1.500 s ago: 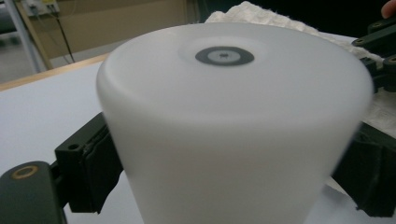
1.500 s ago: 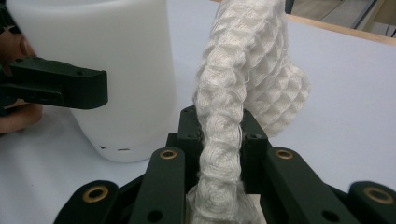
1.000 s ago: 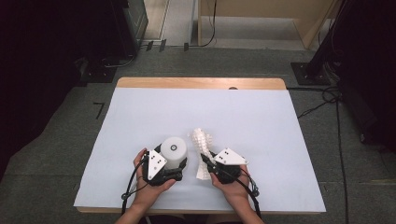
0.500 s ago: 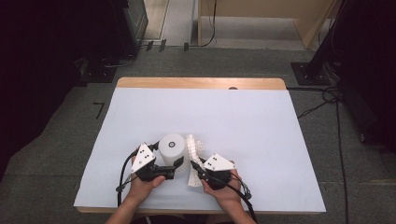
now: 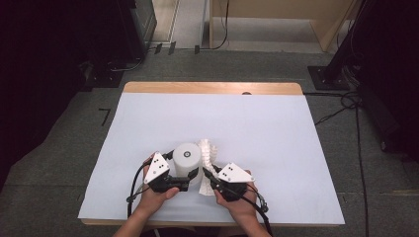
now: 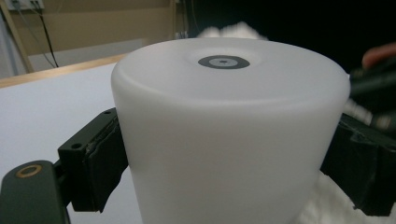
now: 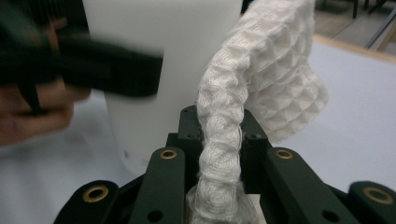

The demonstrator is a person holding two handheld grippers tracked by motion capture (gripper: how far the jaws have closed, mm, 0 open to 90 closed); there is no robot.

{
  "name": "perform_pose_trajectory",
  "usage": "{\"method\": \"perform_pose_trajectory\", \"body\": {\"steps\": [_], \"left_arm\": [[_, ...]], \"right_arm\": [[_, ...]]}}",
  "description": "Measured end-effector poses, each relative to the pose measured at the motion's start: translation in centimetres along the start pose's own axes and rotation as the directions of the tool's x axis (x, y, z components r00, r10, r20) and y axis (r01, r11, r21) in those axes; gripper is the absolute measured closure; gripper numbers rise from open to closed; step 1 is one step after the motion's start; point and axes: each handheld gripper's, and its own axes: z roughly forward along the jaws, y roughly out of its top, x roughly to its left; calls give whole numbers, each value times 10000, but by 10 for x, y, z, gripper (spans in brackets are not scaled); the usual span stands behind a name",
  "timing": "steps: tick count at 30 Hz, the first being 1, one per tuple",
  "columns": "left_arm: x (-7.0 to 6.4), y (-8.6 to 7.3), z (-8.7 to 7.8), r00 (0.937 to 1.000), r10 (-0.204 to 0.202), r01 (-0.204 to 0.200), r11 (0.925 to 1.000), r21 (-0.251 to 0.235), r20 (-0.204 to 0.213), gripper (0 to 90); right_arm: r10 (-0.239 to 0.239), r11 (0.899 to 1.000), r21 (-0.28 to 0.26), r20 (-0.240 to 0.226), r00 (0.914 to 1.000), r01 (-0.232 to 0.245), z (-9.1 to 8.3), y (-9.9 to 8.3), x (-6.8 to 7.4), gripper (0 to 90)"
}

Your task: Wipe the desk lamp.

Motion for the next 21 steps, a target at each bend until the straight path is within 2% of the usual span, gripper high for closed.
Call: {"method": "perform_pose_trajectory", "body": {"steps": [3,7,9,12,17,19,21], "left_arm": [[4,1,-2,9998,-165,164,9998,-125,-111,89],[6,-1,1,9992,-251,251,9997,-15,-303,89],[5,-4,5,9994,-132,137,9998,144,-319,88],[3,-9,10,9987,316,-299,9987,421,-393,88],[4,-12,10,9987,373,-359,9985,412,-355,86],[1,-14,7,9973,394,-374,9987,338,-614,80],[-4,-15,5,9926,528,-497,9983,301,-1097,29]], "right_arm": [[-110,9988,467,-158,9998,117,9,-6,5,762],[-109,9987,503,-138,9998,115,10,-6,4,761],[-41,9992,387,-39,10000,43,7,-5,1,762],[49,9999,160,128,9999,-51,2,-2,-4,762],[261,9996,81,261,9993,-263,0,-2,-13,762],[292,9995,115,292,9991,-296,-1,-2,-14,762],[260,9996,106,344,9991,-263,-1,-2,-15,760]]}}
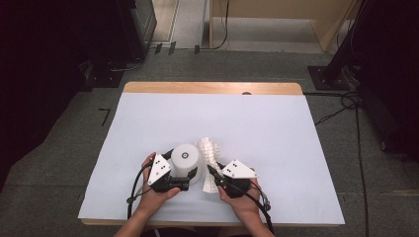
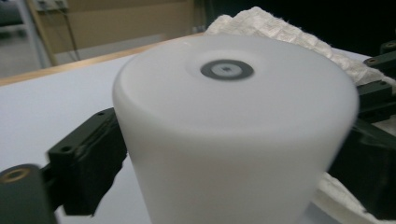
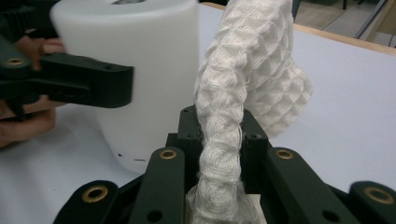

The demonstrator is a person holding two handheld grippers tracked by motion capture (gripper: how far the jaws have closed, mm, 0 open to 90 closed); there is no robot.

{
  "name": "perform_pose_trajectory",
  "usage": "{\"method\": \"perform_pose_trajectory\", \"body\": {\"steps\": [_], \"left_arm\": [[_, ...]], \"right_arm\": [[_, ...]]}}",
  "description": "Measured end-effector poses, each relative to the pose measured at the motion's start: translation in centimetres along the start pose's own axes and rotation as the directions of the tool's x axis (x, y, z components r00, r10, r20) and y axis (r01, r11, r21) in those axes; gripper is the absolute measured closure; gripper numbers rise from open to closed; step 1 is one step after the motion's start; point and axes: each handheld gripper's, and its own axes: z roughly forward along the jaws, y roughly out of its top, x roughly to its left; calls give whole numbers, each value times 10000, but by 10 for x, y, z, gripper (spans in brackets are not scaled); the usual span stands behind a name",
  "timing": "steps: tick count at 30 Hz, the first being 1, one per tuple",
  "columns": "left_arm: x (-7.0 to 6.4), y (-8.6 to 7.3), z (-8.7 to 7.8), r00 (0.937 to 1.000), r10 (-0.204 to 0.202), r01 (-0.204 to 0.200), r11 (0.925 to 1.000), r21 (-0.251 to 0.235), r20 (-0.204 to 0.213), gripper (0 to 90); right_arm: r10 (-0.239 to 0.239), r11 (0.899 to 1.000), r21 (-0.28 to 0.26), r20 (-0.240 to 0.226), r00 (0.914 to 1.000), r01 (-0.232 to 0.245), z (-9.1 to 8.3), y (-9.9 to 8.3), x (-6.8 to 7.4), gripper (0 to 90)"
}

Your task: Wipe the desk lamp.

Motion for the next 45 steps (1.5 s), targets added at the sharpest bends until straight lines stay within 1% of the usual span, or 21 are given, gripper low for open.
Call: {"method": "perform_pose_trajectory", "body": {"steps": [3,5,6,8,10,13,15,17,18,19,20,23,28,30,31,32,34,37,39,42,45], "left_arm": [[-10,-1,-4,9982,211,-213,9998,-37,-570,10],[-14,-1,-1,9957,315,-292,9992,273,-866,12],[-15,-2,1,9949,305,-267,9988,399,-966,13],[-17,-2,4,9950,252,-199,9983,552,-970,37],[-20,-3,3,9940,382,-333,9982,494,-1023,73],[-17,-1,2,9972,159,-134,9993,340,-734,85],[-12,0,2,9983,-61,77,9996,272,-572,86],[-3,3,-1,9977,-633,635,9980,69,-245,87],[2,5,-2,9951,-987,987,9951,-69,-18,87],[4,5,-3,9938,-1111,1112,9937,-114,85,87],[5,6,-4,9935,-1125,1127,9935,-184,150,87],[3,5,-3,9961,-853,856,9963,-100,244,87],[-9,3,3,9987,-246,242,9997,84,447,87],[-11,4,3,9984,-207,206,9998,29,535,87],[-11,5,2,9975,-352,354,9994,-19,606,87],[-10,7,1,9966,-505,512,9986,-100,653,88],[-7,12,-3,9945,-768,794,9962,-348,709,87],[-3,16,-8,9947,-729,771,9954,-562,732,87],[-1,15,-8,9951,-699,738,9958,-543,701,87],[-1,11,-5,9960,-578,607,9973,-412,686,88],[-5,8,-2,9984,-136,150,9996,-241,542,87]], "right_arm": [[79,10000,33,57,10000,-79,0,-1,-3,758],[145,9999,89,73,9999,-146,2,-2,-5,758],[215,9997,97,43,9998,-215,2,-3,-5,758],[258,9996,135,0,9997,-258,3,-3,-4,758],[175,9997,192,-89,9998,-173,4,-4,-1,757],[101,9994,331,-264,9996,-93,9,-6,5,758],[63,9984,557,-330,9994,-44,13,-10,10,757],[5,9969,784,-419,9991,27,17,-12,14,757],[6,9961,878,-436,9990,32,19,-13,15,757],[-59,9957,916,-488,9988,104,20,-14,17,757],[-49,9956,928,-496,9988,95,19,-14,17,757],[-94,9971,746,-429,9990,125,16,-10,17,758],[-76,9999,-68,-137,9999,75,1,3,10,759],[-190,9992,-361,87,9998,193,-6,8,10,760],[-361,9985,-405,176,9992,368,-8,9,11,760],[-464,9982,-378,192,9987,471,-8,9,12,759],[-450,9989,-88,150,9989,451,-2,5,15,759],[-216,9983,541,-145,9997,224,9,-4,16,759],[-310,9971,688,-222,9993,324,13,-7,18,758],[-282,9979,574,-198,9994,293,11,-4,19,758],[-331,9993,145,-155,9993,333,3,3,14,759]]}}
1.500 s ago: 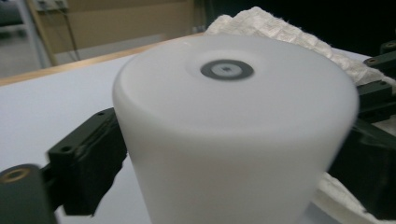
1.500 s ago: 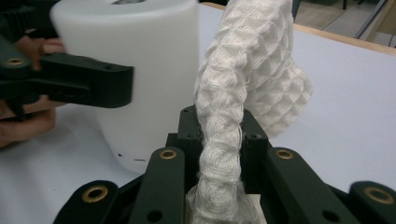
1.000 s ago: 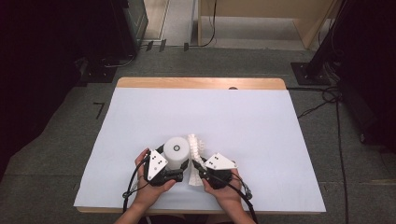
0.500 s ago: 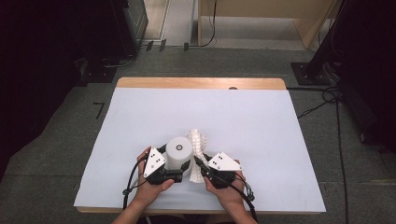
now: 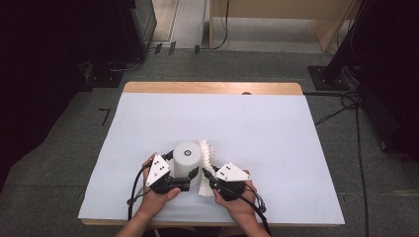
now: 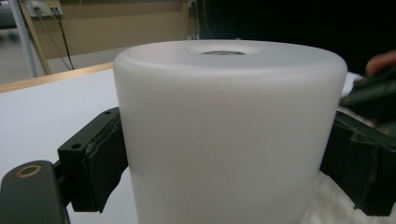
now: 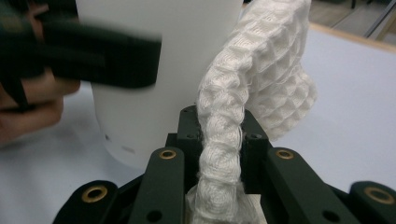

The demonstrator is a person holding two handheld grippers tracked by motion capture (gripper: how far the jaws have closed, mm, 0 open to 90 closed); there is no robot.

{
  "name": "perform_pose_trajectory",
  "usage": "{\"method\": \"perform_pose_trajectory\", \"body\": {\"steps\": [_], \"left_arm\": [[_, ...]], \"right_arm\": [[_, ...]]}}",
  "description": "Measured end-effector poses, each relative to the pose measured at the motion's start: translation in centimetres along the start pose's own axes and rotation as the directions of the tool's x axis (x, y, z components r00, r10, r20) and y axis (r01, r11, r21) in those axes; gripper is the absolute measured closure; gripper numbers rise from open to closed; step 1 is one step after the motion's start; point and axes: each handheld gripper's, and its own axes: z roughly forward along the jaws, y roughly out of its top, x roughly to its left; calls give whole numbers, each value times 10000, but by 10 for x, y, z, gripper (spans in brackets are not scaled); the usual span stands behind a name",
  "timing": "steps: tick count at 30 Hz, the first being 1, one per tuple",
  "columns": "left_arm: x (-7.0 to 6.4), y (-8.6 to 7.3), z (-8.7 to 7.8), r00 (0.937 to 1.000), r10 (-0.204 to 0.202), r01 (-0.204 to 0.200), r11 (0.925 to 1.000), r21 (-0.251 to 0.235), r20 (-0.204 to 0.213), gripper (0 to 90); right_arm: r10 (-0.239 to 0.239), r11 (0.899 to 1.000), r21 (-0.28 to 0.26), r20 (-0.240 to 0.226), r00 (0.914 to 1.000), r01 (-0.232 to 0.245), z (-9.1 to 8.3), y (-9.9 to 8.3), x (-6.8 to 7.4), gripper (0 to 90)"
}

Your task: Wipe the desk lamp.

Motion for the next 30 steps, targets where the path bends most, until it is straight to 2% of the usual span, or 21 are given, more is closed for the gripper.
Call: {"method": "perform_pose_trajectory", "body": {"steps": [4,6,9,12,15,18,20,23,24,26,27,28,30], "left_arm": [[-7,-3,4,9983,575,-572,9981,218,-110,88],[-11,-3,6,9955,916,-909,9954,285,-233,88],[-17,-4,8,9904,1326,-1311,9907,375,-388,88],[-23,-4,10,9828,1778,-1754,9832,507,-492,88],[-28,-3,10,9705,2319,-2282,9718,598,-657,88],[-34,-2,9,9426,3201,-3138,9465,750,-952,88],[-40,-3,9,9248,3667,-3595,9295,829,-1016,88],[-48,-4,9,8893,4434,-4358,8959,863,-1118,89],[-50,-4,9,8850,4517,-4440,8917,876,-1125,89],[-48,-4,8,8905,4423,-4350,8964,848,-1071,89],[-46,-4,8,8954,4331,-4264,9009,814,-1036,89],[-44,-4,9,9024,4190,-4129,9076,762,-1006,88],[-39,-4,9,9222,3753,-3700,9264,698,-930,88]], "right_arm": [[215,9982,-559,3,9998,-214,-16,14,-11,765],[358,9935,-1082,-43,9994,-360,-31,24,-18,768],[303,9905,-1337,-146,9994,-320,-37,29,-21,769],[153,9919,-1254,-531,9985,-219,-39,32,-18,770],[-30,9929,-1184,-748,9972,-59,-38,34,-11,771],[-42,9936,-1122,-1184,9930,-92,-39,39,-9,773],[50,9936,-1099,-1782,9840,-250,-40,41,-8,775],[-123,9963,-861,-2270,9738,-75,-38,44,0,776],[-224,9970,-779,-2453,9692,33,-37,45,3,776],[-357,9975,-687,-2467,9684,193,-37,47,6,776],[-286,9977,-660,-2479,9684,126,-37,47,5,777],[-160,9981,-615,-2442,9696,10,-37,47,2,777],[38,9977,-659,-2064,9785,-178,-37,45,-5,778]]}}
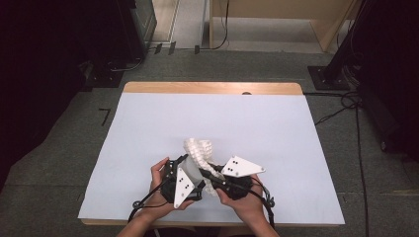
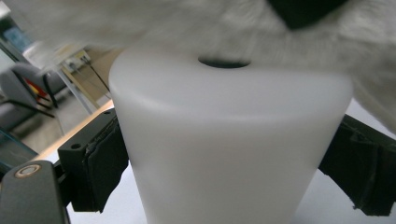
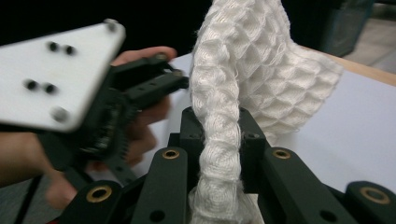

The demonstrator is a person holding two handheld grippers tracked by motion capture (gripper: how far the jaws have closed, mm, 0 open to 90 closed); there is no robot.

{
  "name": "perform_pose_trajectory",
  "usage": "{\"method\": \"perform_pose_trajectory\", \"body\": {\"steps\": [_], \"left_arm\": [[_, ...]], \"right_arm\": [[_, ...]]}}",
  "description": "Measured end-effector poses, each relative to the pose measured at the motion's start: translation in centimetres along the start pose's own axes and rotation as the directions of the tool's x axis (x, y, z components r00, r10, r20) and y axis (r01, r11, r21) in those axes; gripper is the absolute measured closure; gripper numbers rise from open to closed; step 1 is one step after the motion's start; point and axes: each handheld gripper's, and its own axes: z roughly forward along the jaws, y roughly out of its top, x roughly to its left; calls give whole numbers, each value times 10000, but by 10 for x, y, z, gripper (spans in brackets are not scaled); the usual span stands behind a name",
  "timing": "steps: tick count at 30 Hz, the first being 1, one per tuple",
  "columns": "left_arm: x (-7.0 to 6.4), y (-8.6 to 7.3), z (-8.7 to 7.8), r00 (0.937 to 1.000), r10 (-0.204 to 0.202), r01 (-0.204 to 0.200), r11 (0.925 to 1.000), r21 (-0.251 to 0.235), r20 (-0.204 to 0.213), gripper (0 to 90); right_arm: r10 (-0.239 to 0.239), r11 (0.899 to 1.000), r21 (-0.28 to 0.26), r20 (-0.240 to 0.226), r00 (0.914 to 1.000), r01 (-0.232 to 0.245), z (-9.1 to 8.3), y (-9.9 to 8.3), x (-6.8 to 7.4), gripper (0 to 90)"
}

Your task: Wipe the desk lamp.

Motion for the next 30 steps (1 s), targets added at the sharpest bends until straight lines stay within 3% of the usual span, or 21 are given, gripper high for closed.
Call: {"method": "perform_pose_trajectory", "body": {"steps": [2,3,4,6,9,11,12,13,15,18,19,21,22,26,28,30], "left_arm": [[8,-3,2,9970,-758,760,9970,-130,162,88],[12,-5,3,9929,-1162,1167,9930,-192,264,88],[16,-7,4,9882,-1510,1517,9880,-270,273,88],[25,-9,6,9778,-2089,2094,9771,-368,168,87],[38,-12,9,9489,-3153,3154,9470,-616,114,87],[46,-16,12,9217,-3873,3876,9184,-794,197,87],[48,-17,13,9145,-4040,4042,9111,-809,199,87],[50,-19,15,9111,-4122,4114,9075,-851,95,87],[52,-21,18,9118,-4103,4081,9097,-771,-149,87],[53,-25,23,9011,-4321,4307,9016,-397,-357,87],[52,-26,24,9016,-4312,4298,9020,-423,-336,87],[50,-25,23,9127,-4066,4056,9135,-313,-400,86],[49,-24,22,9139,-4039,4031,9148,-259,-406,85],[52,-23,17,8983,-4390,4387,8985,-147,-203,82],[56,-22,10,8885,-4585,4589,8879,-341,187,80],[57,-20,4,8856,-4635,4645,8836,-585,299,68]], "right_arm": [[204,9997,-120,557,9982,-197,-3,-3,-10,779],[577,9982,-225,1262,9903,-553,-7,-8,-21,778],[577,9982,-225,1262,9903,-553,-7,-8,-21,778],[919,9954,-413,1732,9806,-860,-9,-15,-33,778],[1292,9910,-634,2212,9666,-1180,-11,-24,-45,778],[1314,9906,-706,2527,9586,-1172,-11,-28,-50,777],[1292,9910,-692,2681,9547,-1147,-11,-30,-52,777],[1307,9908,-699,2738,9529,-1159,-11,-31,-53,775],[1272,9912,-731,2974,9462,-1103,-11,-34,-55,775],[1335,9906,-712,3117,9408,-1170,-10,-39,-59,774],[1320,9909,-690,3192,9384,-1159,-9,-41,-60,774],[1344,9908,-603,3246,9363,-1213,-7,-44,-62,773],[1358,9907,-562,3295,9344,-1241,-6,-45,-62,772],[1374,9905,-404,3307,9337,-1315,-4,-49,-66,769],[1385,9903,-342,3408,9299,-1349,-3,-51,-69,768],[1457,9890,-265,3508,9251,-1457,-3,-54,-74,768]]}}
